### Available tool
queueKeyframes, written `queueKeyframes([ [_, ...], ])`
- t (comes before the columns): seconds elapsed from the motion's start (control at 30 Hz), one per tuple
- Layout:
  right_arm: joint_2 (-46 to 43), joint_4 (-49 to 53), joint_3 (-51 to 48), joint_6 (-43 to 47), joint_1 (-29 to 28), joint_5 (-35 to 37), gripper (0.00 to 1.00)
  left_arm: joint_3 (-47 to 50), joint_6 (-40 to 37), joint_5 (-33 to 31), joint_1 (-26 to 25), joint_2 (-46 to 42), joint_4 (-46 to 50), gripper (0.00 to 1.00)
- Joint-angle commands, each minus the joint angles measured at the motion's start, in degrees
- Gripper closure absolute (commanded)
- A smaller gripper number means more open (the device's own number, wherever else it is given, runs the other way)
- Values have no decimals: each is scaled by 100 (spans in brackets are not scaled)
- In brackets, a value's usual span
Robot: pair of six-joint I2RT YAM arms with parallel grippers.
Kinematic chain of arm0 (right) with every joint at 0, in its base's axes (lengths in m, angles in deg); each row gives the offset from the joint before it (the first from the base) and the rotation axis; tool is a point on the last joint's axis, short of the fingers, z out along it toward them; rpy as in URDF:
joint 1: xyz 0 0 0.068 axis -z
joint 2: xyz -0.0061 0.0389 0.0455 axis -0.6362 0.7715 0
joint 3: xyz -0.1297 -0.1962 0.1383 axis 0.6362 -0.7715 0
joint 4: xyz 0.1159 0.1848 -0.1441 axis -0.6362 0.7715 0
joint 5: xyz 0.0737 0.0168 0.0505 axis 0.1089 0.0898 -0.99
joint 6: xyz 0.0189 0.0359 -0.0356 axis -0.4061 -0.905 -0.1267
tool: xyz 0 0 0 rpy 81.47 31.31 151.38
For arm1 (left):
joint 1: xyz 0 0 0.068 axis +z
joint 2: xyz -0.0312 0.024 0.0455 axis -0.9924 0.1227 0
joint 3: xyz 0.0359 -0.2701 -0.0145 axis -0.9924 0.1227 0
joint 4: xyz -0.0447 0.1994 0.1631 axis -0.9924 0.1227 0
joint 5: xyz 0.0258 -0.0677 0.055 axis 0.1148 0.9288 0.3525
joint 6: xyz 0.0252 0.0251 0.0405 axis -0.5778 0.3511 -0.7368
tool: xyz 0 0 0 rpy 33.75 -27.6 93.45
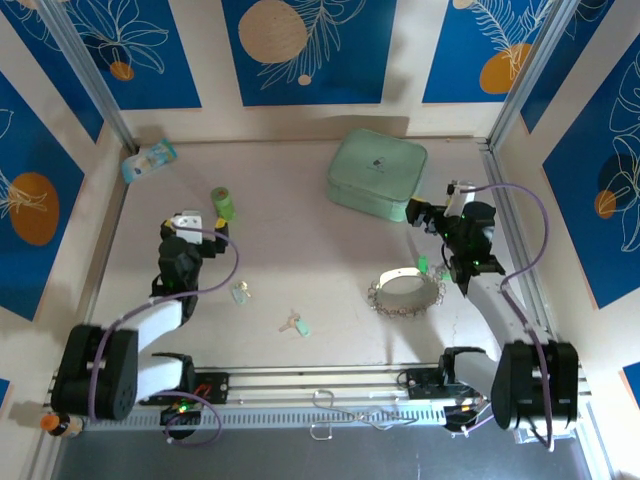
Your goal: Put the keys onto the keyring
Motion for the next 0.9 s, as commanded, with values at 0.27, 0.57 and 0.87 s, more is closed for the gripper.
queueKeyframes([
  [0.27, -492, 4290, 695, -1424, -1765, 378, 16, -957, 1957, 2117, -186, -424, 2539, 5],
  [0.57, 706, 5335, 1248, -2311, -3567, 979, 40, -1031, 2567, 1669, -1965, -70, 2705, 5],
  [0.87, 1734, 5191, 1404, -2324, -3385, 963, 52, -881, 3758, 1007, -3485, 642, 2046, 8],
])
